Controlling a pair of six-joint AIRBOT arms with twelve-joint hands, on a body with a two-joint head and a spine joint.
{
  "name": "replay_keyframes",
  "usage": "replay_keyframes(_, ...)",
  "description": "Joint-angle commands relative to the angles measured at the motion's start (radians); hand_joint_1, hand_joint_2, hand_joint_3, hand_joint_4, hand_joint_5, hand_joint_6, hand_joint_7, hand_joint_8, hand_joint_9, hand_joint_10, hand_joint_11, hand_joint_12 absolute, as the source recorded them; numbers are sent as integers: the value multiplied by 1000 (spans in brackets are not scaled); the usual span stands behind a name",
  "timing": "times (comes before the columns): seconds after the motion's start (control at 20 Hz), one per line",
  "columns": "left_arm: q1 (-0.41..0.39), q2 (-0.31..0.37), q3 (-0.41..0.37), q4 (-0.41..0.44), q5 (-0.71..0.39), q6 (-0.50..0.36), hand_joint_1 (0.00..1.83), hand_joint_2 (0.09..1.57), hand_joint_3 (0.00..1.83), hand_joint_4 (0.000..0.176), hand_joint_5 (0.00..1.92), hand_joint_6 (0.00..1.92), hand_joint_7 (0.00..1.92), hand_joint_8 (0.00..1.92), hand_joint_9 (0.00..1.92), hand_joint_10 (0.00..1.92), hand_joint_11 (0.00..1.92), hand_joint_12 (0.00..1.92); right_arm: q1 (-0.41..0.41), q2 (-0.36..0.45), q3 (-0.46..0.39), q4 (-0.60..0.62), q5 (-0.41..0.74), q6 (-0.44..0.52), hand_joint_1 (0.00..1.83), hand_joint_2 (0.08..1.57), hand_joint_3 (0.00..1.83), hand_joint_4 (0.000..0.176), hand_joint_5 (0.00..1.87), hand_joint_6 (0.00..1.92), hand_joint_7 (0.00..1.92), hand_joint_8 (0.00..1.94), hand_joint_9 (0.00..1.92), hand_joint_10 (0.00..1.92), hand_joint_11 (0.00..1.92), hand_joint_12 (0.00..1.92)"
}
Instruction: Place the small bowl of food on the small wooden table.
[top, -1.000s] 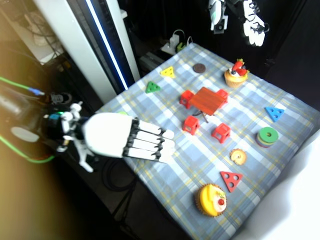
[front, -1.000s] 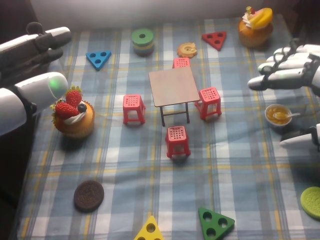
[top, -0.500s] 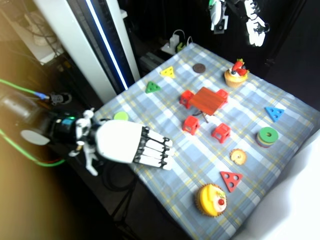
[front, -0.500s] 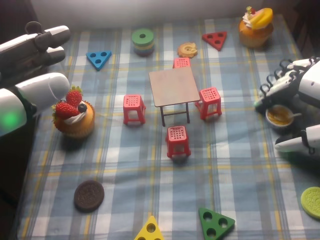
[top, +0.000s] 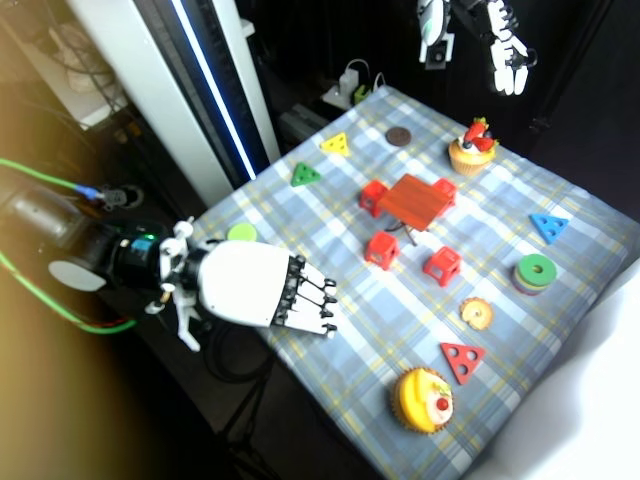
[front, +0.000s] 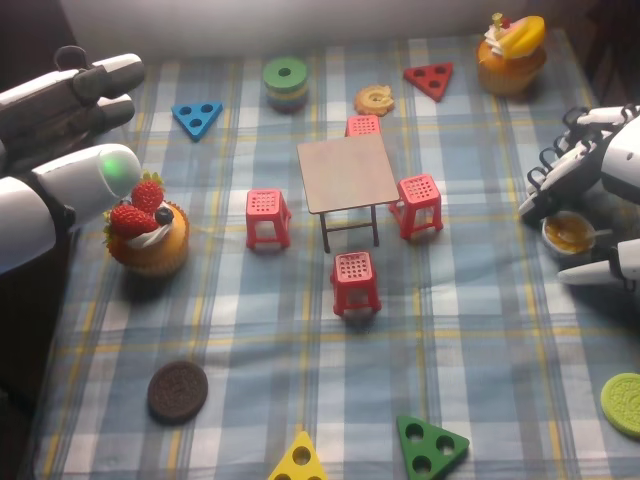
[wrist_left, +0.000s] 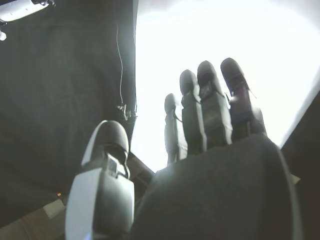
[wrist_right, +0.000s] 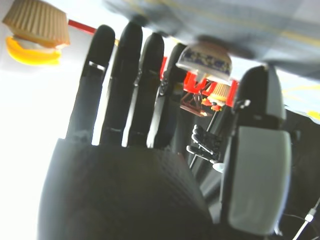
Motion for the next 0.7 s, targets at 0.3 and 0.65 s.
replay_keyframes(0.3, -11, 2, 9, 10, -124, -18, 331, 1209, 1, 148, 351, 1, 475, 3, 405, 7, 0, 612, 10, 6, 5, 4, 79, -8, 1188, 961, 2, 0, 992, 0, 1130, 10, 1088, 46, 477, 1234)
replay_keyframes(0.65, -11, 2, 12, 10, -125, -22, 361, 1212, 0, 131, 366, 6, 485, 3, 417, 5, 0, 616, 59, 10, -12, -50, 100, -8, 1270, 1082, 3, 0, 1026, 738, 1094, 991, 972, 1086, 748, 1674)
